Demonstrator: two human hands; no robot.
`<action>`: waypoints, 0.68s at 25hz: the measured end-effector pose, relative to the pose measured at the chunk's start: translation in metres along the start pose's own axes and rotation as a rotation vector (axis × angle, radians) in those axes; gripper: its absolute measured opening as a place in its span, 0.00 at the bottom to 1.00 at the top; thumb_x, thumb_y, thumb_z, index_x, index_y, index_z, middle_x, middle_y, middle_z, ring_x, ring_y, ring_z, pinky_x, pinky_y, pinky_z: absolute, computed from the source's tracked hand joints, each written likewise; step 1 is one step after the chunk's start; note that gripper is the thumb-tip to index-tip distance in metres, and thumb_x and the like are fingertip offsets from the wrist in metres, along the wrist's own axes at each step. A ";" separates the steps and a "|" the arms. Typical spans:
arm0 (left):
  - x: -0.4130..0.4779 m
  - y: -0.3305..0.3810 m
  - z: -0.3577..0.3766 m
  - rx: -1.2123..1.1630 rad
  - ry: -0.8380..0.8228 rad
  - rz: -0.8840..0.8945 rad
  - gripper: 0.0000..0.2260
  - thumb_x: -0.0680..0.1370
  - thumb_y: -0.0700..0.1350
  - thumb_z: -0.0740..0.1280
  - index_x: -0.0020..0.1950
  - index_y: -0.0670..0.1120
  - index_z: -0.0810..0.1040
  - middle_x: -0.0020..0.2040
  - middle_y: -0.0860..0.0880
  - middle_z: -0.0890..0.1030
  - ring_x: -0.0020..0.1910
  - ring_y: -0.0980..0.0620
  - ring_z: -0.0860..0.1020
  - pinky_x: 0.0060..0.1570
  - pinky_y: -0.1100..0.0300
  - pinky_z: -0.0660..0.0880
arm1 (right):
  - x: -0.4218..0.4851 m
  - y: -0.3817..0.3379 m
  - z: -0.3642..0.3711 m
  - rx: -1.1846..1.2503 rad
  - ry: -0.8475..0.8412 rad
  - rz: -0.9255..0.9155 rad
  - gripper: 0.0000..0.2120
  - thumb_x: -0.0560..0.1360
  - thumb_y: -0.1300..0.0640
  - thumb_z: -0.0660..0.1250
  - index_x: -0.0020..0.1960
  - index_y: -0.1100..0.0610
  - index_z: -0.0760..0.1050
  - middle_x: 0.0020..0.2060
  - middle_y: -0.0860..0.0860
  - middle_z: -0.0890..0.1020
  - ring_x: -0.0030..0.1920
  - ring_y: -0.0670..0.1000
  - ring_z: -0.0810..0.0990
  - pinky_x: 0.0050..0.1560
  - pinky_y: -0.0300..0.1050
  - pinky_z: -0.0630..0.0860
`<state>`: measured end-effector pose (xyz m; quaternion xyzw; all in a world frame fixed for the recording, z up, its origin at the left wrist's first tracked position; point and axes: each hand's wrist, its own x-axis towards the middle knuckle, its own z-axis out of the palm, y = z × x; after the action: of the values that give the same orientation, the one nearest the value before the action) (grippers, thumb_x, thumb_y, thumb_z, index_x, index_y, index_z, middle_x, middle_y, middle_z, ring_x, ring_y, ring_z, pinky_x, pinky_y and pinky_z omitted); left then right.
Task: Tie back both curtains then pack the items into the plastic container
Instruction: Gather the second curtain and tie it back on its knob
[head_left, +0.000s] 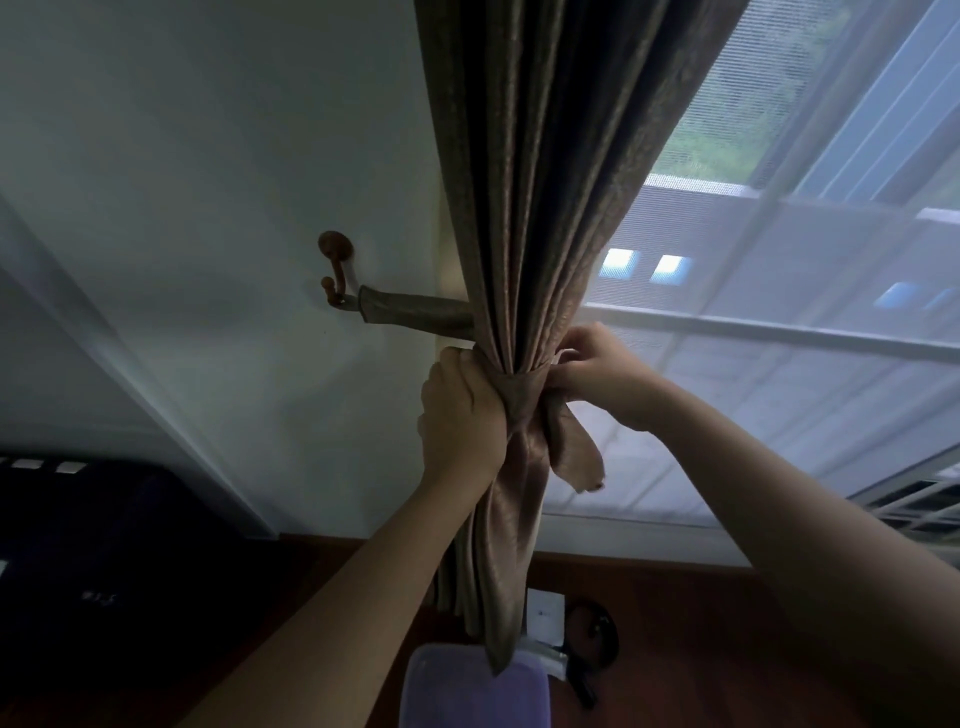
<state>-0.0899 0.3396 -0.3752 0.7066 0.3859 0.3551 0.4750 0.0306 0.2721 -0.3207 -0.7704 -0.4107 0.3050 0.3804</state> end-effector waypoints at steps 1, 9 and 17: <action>-0.002 0.002 -0.002 0.182 0.037 0.044 0.19 0.80 0.48 0.48 0.58 0.38 0.72 0.52 0.39 0.76 0.49 0.42 0.75 0.50 0.49 0.74 | -0.002 -0.001 -0.001 -0.003 -0.029 -0.006 0.11 0.72 0.68 0.66 0.38 0.54 0.80 0.40 0.58 0.81 0.44 0.63 0.80 0.51 0.62 0.79; -0.005 0.020 -0.019 0.148 -0.115 -0.024 0.10 0.82 0.43 0.53 0.50 0.41 0.72 0.39 0.48 0.73 0.38 0.51 0.74 0.39 0.59 0.73 | 0.001 -0.016 -0.015 -0.121 -0.062 -0.024 0.07 0.74 0.67 0.63 0.49 0.62 0.78 0.45 0.57 0.82 0.47 0.59 0.81 0.49 0.50 0.81; -0.050 -0.015 -0.034 0.048 -0.190 0.297 0.08 0.75 0.40 0.67 0.37 0.42 0.75 0.34 0.51 0.79 0.33 0.58 0.78 0.35 0.72 0.72 | -0.020 -0.024 -0.009 0.209 -0.175 0.144 0.14 0.73 0.75 0.57 0.47 0.61 0.77 0.45 0.54 0.78 0.48 0.51 0.76 0.55 0.45 0.78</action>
<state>-0.1451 0.3131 -0.3858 0.7973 0.2389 0.3437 0.4349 0.0185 0.2602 -0.2924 -0.7247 -0.3520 0.4384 0.3984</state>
